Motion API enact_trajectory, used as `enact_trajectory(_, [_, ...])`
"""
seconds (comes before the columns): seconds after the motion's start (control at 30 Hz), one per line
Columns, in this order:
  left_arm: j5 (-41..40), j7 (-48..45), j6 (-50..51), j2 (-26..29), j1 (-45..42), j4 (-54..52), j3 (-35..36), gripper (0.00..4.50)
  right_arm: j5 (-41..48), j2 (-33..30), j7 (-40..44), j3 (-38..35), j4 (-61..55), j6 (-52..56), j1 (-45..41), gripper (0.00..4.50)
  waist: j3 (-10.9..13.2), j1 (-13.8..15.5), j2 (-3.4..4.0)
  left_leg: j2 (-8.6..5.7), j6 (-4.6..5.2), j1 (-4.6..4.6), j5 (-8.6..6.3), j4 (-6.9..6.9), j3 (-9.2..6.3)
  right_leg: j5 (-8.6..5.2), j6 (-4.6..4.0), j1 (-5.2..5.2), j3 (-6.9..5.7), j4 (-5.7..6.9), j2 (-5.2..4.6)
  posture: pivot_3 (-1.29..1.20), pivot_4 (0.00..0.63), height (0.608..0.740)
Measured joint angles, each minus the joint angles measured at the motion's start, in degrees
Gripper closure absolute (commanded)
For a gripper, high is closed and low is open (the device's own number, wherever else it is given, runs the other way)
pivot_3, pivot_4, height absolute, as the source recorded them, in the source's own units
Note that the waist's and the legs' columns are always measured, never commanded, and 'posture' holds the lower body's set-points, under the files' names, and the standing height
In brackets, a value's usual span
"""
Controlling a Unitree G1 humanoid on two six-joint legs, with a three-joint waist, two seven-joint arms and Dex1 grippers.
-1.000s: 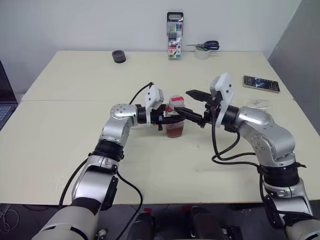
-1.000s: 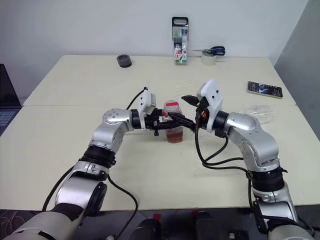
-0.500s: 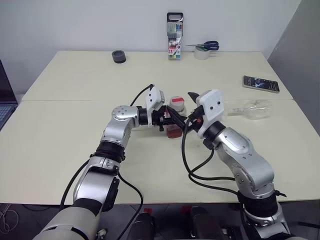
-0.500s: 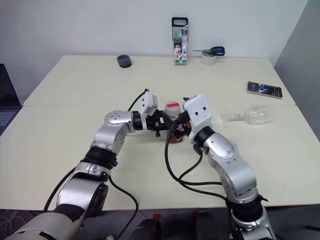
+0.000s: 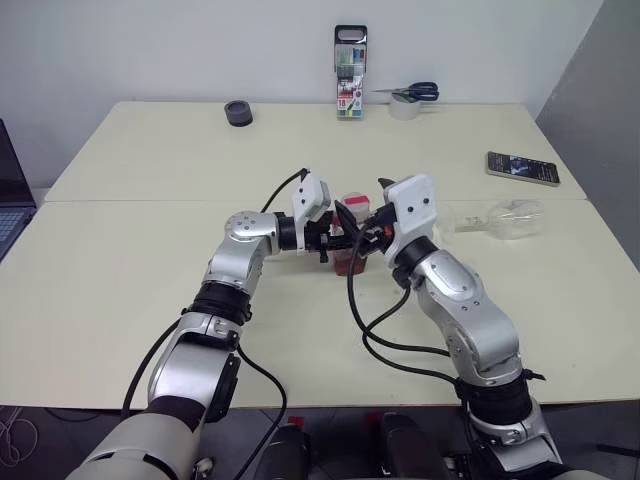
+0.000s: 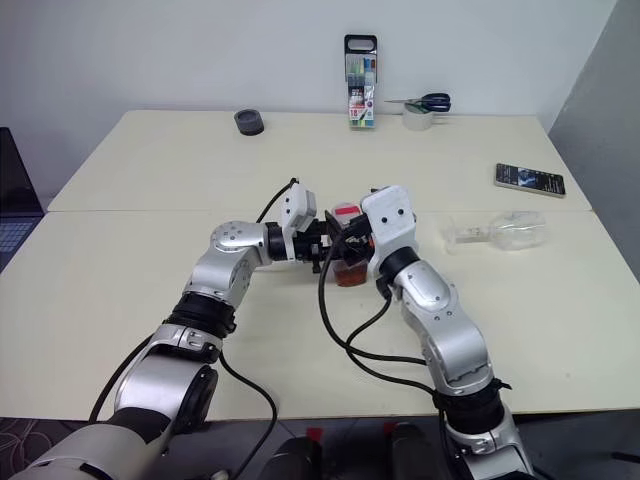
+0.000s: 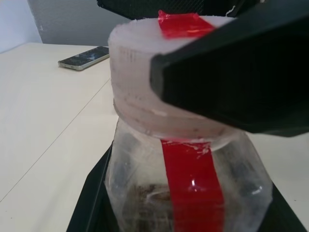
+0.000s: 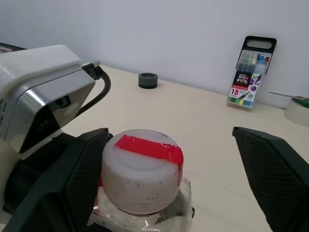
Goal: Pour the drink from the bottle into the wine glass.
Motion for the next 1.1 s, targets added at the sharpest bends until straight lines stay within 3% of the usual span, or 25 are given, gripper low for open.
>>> enact_trajectory(0.17, [0.00, 0.07, -0.01, -0.10, 0.00, 0.00, 0.00, 2.78, 0.29, 0.65, 0.51, 0.94, 0.07, 0.01, 0.17, 2.56, 0.00, -0.01, 0.00, 0.00, 0.00, 0.00, 0.00, 0.00, -0.01, 0.00, 0.00, 0.00, -0.01, 0.00, 0.00, 0.00, 0.150, 0.740])
enact_trajectory(0.2, [0.00, 0.07, -0.02, -0.10, 0.00, 0.00, 0.01, 2.78, 0.32, 0.65, 0.52, 0.94, 0.07, 0.01, 0.17, 2.66, 0.00, -0.01, 0.00, 0.00, 0.00, 0.00, 0.00, 0.00, -0.01, 0.00, 0.00, 0.00, 0.00, 0.00, 0.00, 0.00, 0.150, 0.740])
enact_trajectory(0.43, [0.20, -0.39, -0.67, -0.08, 0.01, 0.01, -0.23, 2.78, 3.12, -1.78, 5.43, -0.73, 0.23, -0.01, -0.16, 2.65, 0.00, -0.01, 0.00, -0.02, 0.01, -0.01, 0.00, 0.01, 0.00, 0.00, 0.00, 0.01, 0.00, -0.01, 0.00, 0.00, 0.150, 0.740])
enact_trajectory(0.6, [0.95, -3.83, -4.89, 0.30, -0.54, 1.11, -1.29, 2.79, 15.91, -18.48, 32.52, -5.13, 10.99, 0.18, -11.13, 2.66, 0.02, -0.02, 0.02, -0.02, 0.24, 0.09, -0.13, -0.01, 0.05, 0.00, 0.00, 0.10, -0.02, -0.06, 0.01, 0.00, 0.150, 0.740])
enact_trajectory(0.7, [1.01, -4.86, -6.06, 0.07, -1.79, 2.33, -1.58, 2.80, 18.87, -20.69, 37.97, -6.31, 13.84, 2.14, -13.89, 2.66, 0.02, -0.05, 0.02, 0.06, 0.24, 0.12, -0.13, -0.11, 0.00, 0.00, -0.02, 0.08, -0.06, -0.06, 0.08, 0.00, 0.150, 0.740])
enact_trajectory(0.93, [1.04, -4.44, -6.25, -0.09, -1.74, 3.16, -1.49, 2.81, 18.92, -19.23, 34.14, -7.57, 12.33, 2.62, -12.54, 0.33, 0.02, -0.23, 0.02, -0.02, 0.04, -0.01, -0.02, 0.00, 0.03, 0.00, -0.02, 0.00, -0.01, -0.05, -0.06, 0.00, 0.150, 0.740])
enact_trajectory(1.1, [0.51, -5.03, -5.41, -0.14, -1.52, 2.92, -1.28, 2.81, 19.18, -20.12, 29.67, -10.12, 2.65, 4.17, -7.80, 0.33, 0.02, 0.03, 0.02, -0.02, 0.04, -0.03, -0.02, -0.02, -0.02, 0.00, -0.02, 0.00, -0.04, -0.05, -0.06, 0.00, 0.150, 0.740])
